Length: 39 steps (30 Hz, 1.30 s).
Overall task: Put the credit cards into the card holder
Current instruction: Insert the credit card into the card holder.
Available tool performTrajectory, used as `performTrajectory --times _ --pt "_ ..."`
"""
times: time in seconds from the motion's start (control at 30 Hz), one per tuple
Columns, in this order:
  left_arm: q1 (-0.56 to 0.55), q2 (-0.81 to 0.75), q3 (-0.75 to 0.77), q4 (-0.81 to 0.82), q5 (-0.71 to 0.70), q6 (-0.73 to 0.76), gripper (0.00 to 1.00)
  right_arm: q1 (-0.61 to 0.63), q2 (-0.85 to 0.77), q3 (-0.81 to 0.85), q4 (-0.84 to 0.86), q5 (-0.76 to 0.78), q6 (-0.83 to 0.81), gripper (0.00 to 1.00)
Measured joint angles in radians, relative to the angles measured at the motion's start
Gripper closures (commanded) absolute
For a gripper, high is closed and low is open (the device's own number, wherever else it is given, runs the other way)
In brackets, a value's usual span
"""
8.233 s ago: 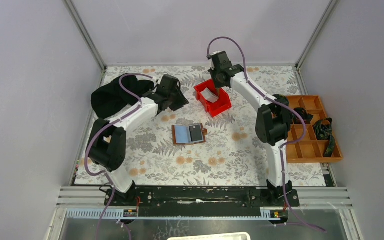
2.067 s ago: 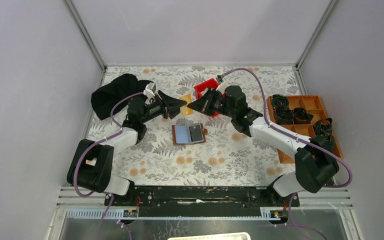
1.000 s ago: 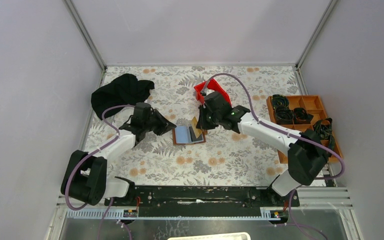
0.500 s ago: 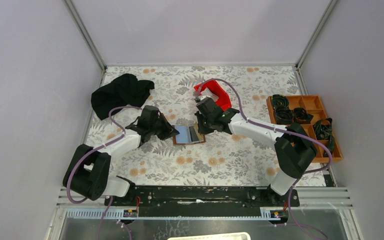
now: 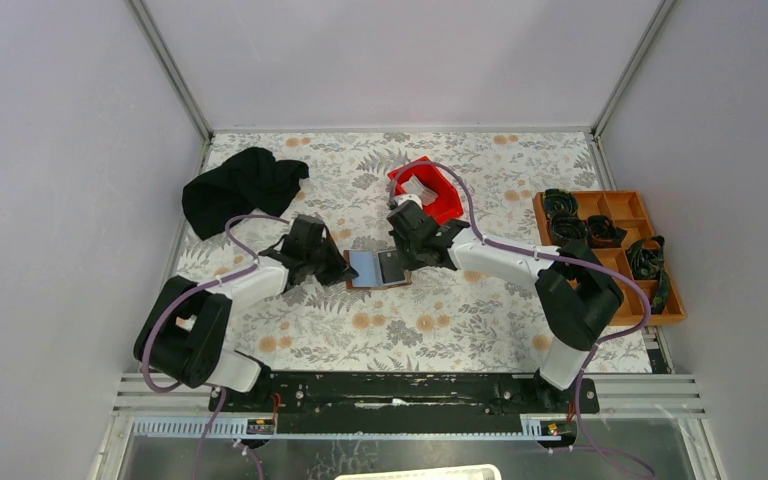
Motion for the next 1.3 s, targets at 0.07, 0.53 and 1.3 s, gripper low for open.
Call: performTrajectory --times 0.07,0.53,1.3 --pt "0.0 0.007 0.0 -0.003 -0.004 0.005 1.0 0.0 0.0 0.0 0.0 0.024 -0.007 1.0" --pt "-0.001 0.031 -0.002 -0.027 -0.011 0.036 1.0 -0.007 0.0 0.0 0.016 0.04 0.013 1.0" --pt "-0.001 0.062 -0.001 -0.05 -0.011 0.066 1.0 -0.039 0.007 -0.001 0.025 0.009 0.069 1.0"
